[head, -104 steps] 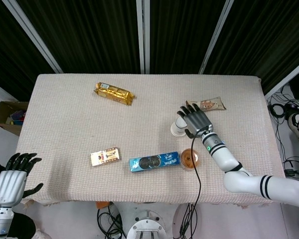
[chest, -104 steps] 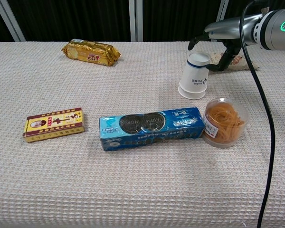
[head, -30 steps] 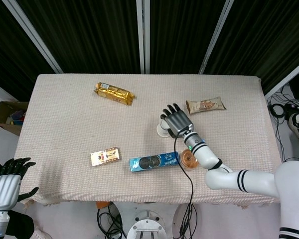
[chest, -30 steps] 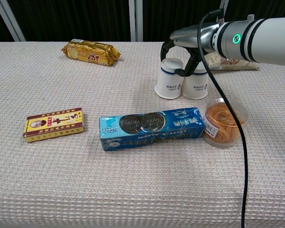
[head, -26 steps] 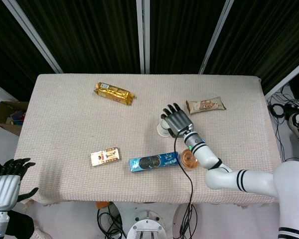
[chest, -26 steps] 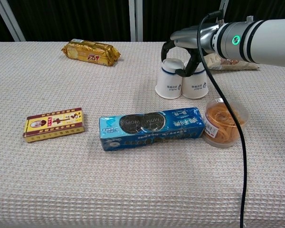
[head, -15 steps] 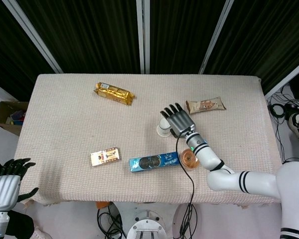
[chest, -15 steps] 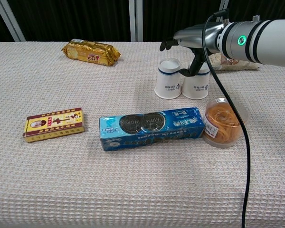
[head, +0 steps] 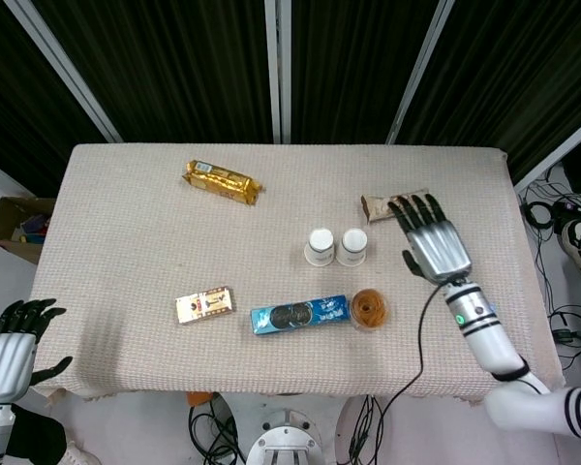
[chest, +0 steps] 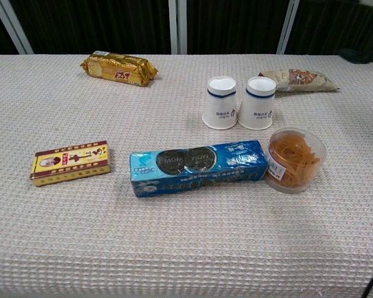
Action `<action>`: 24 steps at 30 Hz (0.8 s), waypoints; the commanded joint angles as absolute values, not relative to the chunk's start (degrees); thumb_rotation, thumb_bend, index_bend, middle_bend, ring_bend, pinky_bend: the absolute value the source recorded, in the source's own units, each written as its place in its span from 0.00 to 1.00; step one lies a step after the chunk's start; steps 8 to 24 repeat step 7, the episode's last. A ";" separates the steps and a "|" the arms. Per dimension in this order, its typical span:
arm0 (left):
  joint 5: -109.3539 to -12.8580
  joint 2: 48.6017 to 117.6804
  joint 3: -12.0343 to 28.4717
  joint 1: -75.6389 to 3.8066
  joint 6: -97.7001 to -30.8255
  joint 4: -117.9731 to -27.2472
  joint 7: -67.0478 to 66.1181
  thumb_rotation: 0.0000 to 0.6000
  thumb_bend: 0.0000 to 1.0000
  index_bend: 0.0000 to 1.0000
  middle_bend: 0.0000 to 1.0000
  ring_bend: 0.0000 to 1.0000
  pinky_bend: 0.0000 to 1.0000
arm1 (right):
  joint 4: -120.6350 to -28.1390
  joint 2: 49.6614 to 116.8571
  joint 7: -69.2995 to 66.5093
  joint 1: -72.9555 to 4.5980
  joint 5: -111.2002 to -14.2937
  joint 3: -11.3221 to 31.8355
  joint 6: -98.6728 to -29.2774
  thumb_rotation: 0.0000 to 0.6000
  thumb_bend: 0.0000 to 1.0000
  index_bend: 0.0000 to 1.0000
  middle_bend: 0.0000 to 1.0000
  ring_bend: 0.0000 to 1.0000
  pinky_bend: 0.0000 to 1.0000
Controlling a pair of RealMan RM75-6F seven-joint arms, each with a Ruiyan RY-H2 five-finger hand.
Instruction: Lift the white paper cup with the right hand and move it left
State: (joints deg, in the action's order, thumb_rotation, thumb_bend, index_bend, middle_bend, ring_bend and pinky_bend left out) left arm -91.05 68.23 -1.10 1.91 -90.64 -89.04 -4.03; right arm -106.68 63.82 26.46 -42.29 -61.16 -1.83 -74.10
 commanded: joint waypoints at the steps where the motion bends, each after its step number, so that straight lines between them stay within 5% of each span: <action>1: -91.05 67.95 -0.56 1.52 -90.87 -89.74 -4.37 1.00 0.00 0.28 0.18 0.15 0.13 | -108.73 57.50 16.76 -27.80 -74.00 -10.02 -87.80 1.00 0.33 0.00 0.00 0.00 0.00; 7: -91.47 67.36 -0.37 0.70 -90.20 -91.63 -5.94 1.00 0.00 0.28 0.18 0.14 0.13 | -101.02 59.41 6.95 -16.77 -81.84 -13.57 -96.02 1.00 0.32 0.00 0.00 0.00 0.00; 24: -91.47 67.36 -0.37 0.70 -90.20 -91.63 -5.94 1.00 0.00 0.28 0.18 0.14 0.13 | -101.02 59.41 6.95 -16.77 -81.84 -13.57 -96.02 1.00 0.32 0.00 0.00 0.00 0.00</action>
